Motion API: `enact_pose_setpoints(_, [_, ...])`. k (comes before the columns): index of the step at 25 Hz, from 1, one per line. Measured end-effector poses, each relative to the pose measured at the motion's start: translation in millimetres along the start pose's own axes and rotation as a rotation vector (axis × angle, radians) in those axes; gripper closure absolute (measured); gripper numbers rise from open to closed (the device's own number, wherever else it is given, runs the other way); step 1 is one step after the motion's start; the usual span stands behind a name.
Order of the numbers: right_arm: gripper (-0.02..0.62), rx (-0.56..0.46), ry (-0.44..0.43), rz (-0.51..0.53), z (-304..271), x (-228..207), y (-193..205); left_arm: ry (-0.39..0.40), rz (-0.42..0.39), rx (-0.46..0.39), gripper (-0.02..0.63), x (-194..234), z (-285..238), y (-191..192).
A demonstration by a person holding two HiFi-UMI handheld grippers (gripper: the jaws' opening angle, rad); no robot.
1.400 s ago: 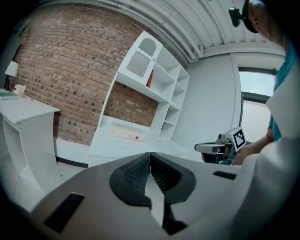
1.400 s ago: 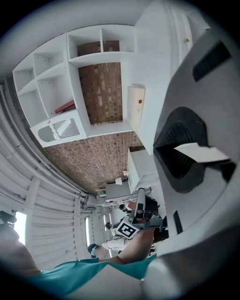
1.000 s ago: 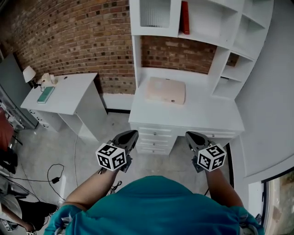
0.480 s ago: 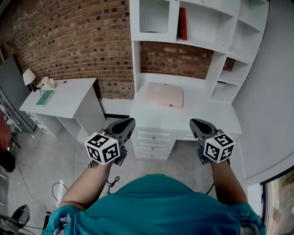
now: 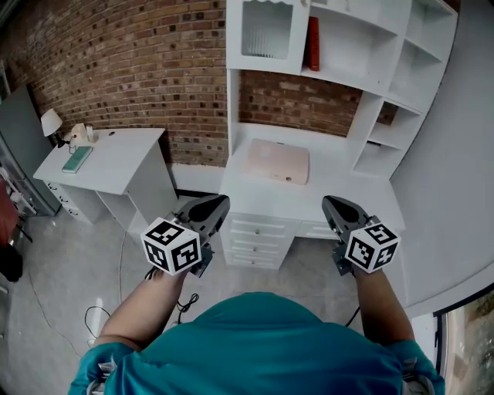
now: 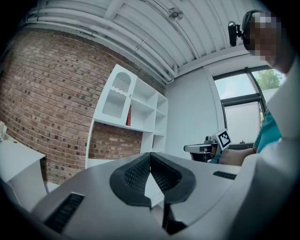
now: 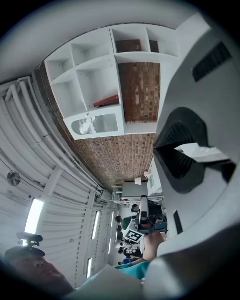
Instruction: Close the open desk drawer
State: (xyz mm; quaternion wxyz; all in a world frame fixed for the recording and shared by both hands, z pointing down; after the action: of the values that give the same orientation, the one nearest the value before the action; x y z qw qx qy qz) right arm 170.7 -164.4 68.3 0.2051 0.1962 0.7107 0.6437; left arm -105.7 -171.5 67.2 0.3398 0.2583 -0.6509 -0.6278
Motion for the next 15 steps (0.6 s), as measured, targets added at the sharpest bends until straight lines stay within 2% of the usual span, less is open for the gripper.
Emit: enact_pose_setpoints(15, [0.575,-0.005,-0.004,0.034,2.5,5.2,-1.8,-0.006,-0.003,0.007,0.591,-5.1,6.3,-1.5])
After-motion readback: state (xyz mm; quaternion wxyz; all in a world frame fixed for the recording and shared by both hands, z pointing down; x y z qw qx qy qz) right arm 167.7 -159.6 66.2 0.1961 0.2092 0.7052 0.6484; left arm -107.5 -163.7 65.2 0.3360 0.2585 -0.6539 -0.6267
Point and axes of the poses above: the fingertips, and each gripper's own axes: z backward along the fingers, x to its left, y out of its underside, the point moved 4 cm from there along z, backward along the fingers, and after that the axes turned 1 degree about y, right-handed, at the moved point
